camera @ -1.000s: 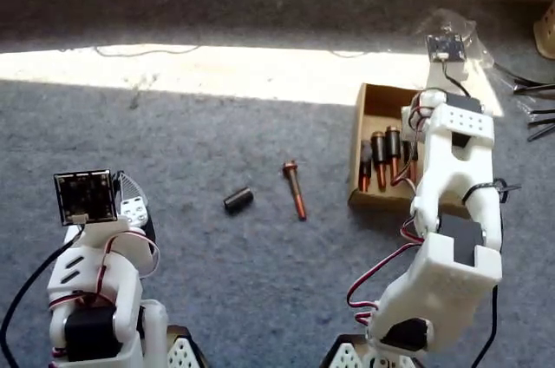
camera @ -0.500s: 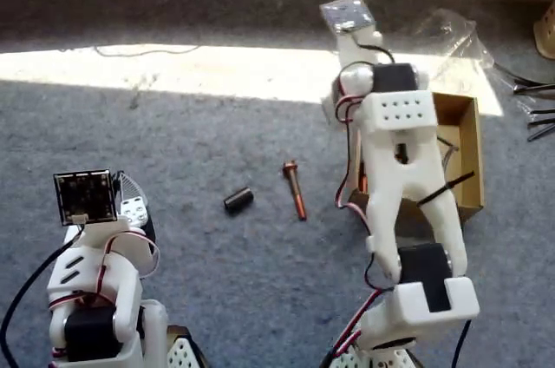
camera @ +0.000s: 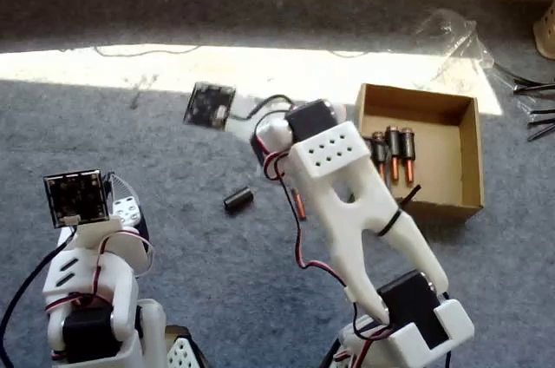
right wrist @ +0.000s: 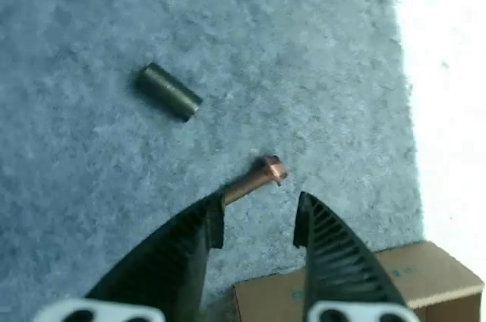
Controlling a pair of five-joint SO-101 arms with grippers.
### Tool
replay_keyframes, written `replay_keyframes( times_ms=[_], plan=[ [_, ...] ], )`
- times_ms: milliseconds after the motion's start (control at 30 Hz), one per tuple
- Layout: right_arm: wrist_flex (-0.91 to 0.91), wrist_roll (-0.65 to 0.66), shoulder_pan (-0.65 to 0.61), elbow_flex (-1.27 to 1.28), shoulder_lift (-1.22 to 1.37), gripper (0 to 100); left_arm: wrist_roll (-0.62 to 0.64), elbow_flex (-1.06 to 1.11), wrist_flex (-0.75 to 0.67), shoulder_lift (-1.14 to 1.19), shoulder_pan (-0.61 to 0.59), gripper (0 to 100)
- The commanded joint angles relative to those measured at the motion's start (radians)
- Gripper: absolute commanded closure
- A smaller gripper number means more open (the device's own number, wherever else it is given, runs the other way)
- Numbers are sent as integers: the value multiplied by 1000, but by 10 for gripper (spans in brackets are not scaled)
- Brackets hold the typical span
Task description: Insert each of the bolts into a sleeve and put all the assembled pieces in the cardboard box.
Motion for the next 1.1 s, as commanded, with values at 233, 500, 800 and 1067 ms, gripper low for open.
replay_keyframes(
  times_ms=[233,500,800,1067],
  plan=[
    [-269,454,-116,252,-45,865,9,-47,-15,-16,-119,983],
    [-469,519,-176,364,-18,865,9,-47,-17,-16,-119,983],
    [-509,520,-177,366,143,865,9,-47,-18,-16,-119,983],
    [-588,522,-185,367,157,878,9,-47,-18,-16,-116,983]
  ],
)
